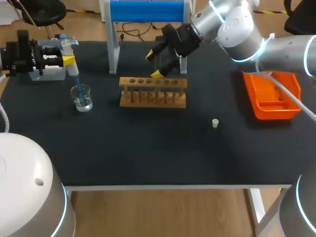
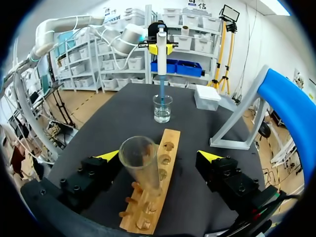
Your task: Invert the test tube, pick up the pipette, mount the tip to pipette, aspirate from beaker and dispense into the tube, eject the tip, return the pipette, and cap with the stopper.
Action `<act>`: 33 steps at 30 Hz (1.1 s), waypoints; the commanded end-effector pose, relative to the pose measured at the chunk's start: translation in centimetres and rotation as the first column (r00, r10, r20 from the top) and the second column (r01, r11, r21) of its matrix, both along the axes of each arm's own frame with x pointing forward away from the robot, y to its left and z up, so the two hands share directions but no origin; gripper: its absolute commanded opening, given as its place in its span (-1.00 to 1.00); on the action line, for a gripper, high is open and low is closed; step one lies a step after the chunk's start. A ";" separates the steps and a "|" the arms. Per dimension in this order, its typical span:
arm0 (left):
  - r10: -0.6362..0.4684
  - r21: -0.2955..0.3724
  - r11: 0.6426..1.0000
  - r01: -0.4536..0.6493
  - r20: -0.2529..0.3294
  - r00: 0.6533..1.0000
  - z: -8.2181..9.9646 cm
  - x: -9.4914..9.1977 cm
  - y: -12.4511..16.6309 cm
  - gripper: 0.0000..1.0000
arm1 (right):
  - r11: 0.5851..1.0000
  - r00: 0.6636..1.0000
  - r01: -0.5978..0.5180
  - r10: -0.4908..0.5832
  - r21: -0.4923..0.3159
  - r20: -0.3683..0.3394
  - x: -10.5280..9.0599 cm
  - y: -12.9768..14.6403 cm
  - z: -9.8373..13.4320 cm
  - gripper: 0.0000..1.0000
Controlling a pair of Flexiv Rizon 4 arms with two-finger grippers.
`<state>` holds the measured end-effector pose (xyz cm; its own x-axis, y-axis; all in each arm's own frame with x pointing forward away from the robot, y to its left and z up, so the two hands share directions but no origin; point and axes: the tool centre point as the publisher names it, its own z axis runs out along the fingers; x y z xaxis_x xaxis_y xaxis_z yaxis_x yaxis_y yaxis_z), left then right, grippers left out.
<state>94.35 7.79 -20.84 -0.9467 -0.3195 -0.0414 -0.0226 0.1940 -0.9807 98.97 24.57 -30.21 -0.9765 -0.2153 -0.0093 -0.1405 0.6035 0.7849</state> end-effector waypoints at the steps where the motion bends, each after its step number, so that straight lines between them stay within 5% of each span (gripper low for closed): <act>1: 0.001 0.001 1.000 -0.001 0.000 1.000 0.0 0.0 0.0 -1.00 | 1.000 1.000 -0.006 0.006 -0.009 -0.007 0.4 0.1 0.1 1.00; 33: 0.001 0.001 1.000 -0.001 0.000 1.000 0.0 0.0 0.0 -1.00 | 1.000 1.000 0.020 -0.020 -0.004 -0.007 -0.1 -0.2 -0.9 1.00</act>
